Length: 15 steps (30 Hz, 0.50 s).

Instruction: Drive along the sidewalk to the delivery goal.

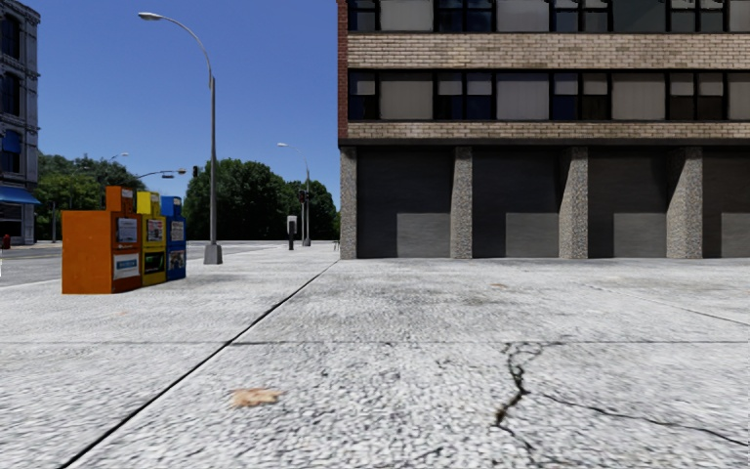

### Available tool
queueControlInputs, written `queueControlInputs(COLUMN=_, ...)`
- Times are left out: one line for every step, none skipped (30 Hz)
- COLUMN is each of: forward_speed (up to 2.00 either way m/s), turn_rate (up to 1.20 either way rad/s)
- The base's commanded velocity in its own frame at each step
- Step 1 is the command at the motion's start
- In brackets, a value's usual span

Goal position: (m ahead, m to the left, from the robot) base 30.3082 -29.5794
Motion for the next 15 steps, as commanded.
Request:
queueControlInputs(forward_speed=2.0, turn_rate=0.37)
queueControlInputs(forward_speed=2.0, turn_rate=0.38)
queueControlInputs(forward_speed=2.0, turn_rate=0.38)
queueControlInputs(forward_speed=2.0, turn_rate=0.38)
queueControlInputs(forward_speed=2.0, turn_rate=0.38)
queueControlInputs(forward_speed=2.0, turn_rate=0.38)
queueControlInputs(forward_speed=2.0, turn_rate=0.38)
queueControlInputs(forward_speed=2.0, turn_rate=0.38)
queueControlInputs(forward_speed=2.0, turn_rate=0.38)
queueControlInputs(forward_speed=2.0, turn_rate=0.38)
queueControlInputs(forward_speed=2.0, turn_rate=0.38)
queueControlInputs(forward_speed=2.0, turn_rate=0.38)
queueControlInputs(forward_speed=2.0, turn_rate=0.38)
queueControlInputs(forward_speed=2.0, turn_rate=0.38)
queueControlInputs(forward_speed=2.0, turn_rate=0.38)
